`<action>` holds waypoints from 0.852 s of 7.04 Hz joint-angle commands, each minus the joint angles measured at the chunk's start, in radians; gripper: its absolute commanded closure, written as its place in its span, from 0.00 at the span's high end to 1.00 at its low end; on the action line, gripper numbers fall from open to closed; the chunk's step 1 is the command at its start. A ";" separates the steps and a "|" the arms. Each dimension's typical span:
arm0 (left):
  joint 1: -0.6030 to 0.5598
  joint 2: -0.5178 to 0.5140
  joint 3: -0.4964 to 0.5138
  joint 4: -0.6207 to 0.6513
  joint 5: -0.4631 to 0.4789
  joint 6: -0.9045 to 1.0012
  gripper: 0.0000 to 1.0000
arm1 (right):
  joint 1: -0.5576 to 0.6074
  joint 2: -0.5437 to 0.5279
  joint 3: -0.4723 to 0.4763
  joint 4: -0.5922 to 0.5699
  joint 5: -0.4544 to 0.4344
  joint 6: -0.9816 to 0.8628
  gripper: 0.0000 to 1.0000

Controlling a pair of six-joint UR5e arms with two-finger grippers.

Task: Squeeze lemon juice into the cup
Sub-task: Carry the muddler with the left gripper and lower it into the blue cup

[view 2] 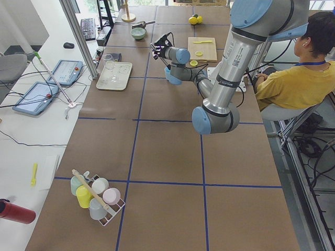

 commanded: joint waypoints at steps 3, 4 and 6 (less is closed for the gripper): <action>0.129 -0.079 0.187 -0.123 0.239 0.053 0.00 | 0.000 0.002 -0.001 0.000 -0.002 0.000 1.00; 0.133 -0.101 0.188 -0.120 0.239 0.054 0.00 | 0.002 0.002 0.001 0.000 -0.002 0.000 1.00; 0.135 -0.103 0.226 -0.119 0.241 0.054 0.00 | 0.003 0.002 0.001 0.000 0.000 0.000 1.00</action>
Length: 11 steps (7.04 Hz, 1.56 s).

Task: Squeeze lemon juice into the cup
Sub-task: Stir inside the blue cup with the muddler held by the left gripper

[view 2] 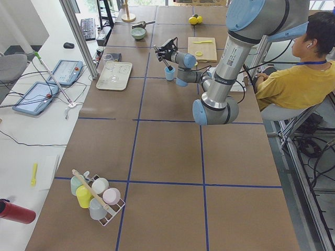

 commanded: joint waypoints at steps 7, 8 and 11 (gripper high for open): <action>0.013 -0.011 -0.095 0.051 0.036 0.082 0.00 | 0.004 -0.001 -0.006 0.000 -0.001 -0.002 1.00; 0.001 -0.012 -0.145 0.119 0.013 0.082 0.00 | 0.005 -0.001 -0.006 0.000 -0.001 -0.002 1.00; -0.091 -0.005 -0.294 0.499 -0.152 0.064 0.00 | 0.005 -0.004 -0.007 0.000 0.000 -0.003 1.00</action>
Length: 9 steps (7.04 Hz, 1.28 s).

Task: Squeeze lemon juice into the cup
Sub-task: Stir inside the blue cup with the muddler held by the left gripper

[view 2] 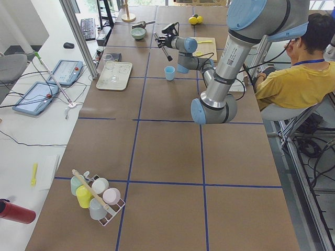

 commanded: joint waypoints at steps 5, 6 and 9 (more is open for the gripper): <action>-0.206 0.175 -0.233 0.889 -0.299 0.000 0.00 | 0.000 0.000 -0.010 0.000 -0.001 0.001 1.00; -0.215 0.250 -0.223 0.903 -0.299 -0.006 0.00 | 0.000 0.000 -0.011 0.000 0.001 0.001 1.00; -0.266 0.419 -0.209 0.905 -0.328 -0.094 0.00 | 0.000 0.000 -0.013 0.000 0.001 0.001 1.00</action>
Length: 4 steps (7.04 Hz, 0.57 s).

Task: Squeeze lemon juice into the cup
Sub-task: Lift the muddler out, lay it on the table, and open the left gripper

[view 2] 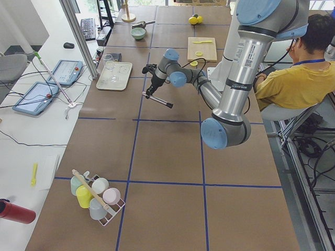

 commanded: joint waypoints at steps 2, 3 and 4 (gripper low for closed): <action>-0.031 0.085 0.102 -0.010 -0.076 -0.062 0.00 | 0.000 0.000 0.000 0.000 0.000 0.000 1.00; -0.029 0.091 0.142 -0.013 -0.077 -0.119 0.00 | 0.000 -0.002 0.000 0.000 0.000 0.000 1.00; -0.029 0.091 0.150 -0.013 -0.077 -0.163 0.00 | 0.000 0.000 0.000 0.000 0.000 0.000 1.00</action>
